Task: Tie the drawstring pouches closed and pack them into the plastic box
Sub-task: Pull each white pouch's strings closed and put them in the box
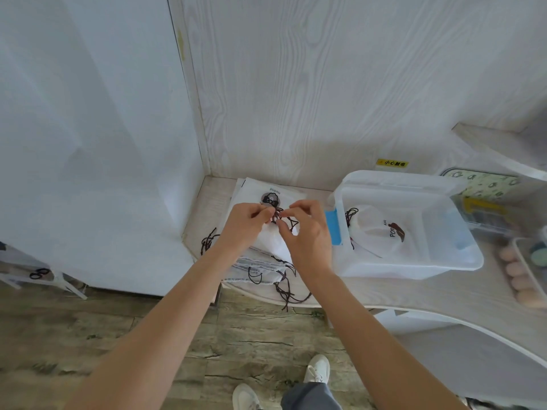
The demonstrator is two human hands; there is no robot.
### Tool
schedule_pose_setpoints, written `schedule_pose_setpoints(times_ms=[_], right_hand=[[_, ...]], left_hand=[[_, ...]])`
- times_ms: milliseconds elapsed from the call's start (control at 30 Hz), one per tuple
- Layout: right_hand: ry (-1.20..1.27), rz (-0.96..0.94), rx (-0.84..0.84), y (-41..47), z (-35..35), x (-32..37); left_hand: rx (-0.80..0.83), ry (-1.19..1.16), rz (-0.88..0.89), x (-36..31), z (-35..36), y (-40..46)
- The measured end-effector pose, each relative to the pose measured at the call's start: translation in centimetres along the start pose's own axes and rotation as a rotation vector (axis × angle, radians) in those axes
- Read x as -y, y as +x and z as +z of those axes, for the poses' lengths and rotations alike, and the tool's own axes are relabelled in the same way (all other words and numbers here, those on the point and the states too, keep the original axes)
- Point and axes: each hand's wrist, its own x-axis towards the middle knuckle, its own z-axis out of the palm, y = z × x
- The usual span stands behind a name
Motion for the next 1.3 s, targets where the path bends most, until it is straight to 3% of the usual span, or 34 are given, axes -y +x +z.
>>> schedule_pose_setpoints(times_ms=[200, 367, 533, 700, 933, 1067, 1200, 1300], right_hand=[[-0.072, 0.093, 0.043, 0.6, 0.0, 0.7], [-0.120, 0.181, 0.175, 1.3, -0.2, 1.2], [-0.009, 0.224, 0.233, 1.8, -0.5, 1.3], [-0.056, 0.177, 0.260, 2.4, -2.2, 0.4], [-0.341, 0.055, 0.325, 2.7, -3.4, -0.3], [-0.369, 0.049, 0.317, 2.6, -3.4, -1.0], [-0.155, 0.140, 0.273, 2.2, -3.2, -2.0], [0.097, 0.267, 0.305, 2.1, -3.1, -2.4]], left_hand=[[0.029, -0.029, -0.032, 0.2, -0.2, -0.5], [0.029, -0.127, -0.074, 0.3, -0.5, -0.6], [0.033, -0.132, -0.061, 0.4, -0.8, -0.5], [-0.083, -0.022, 0.018, 1.1, -2.1, 0.1], [-0.136, 0.234, 0.097, 1.6, -3.3, 0.3], [-0.143, 0.331, 0.130, 1.7, -3.2, 0.0], [-0.125, 0.325, 0.123, 1.5, -3.2, -0.3], [0.012, 0.396, 0.194, 1.4, -3.1, -0.6]])
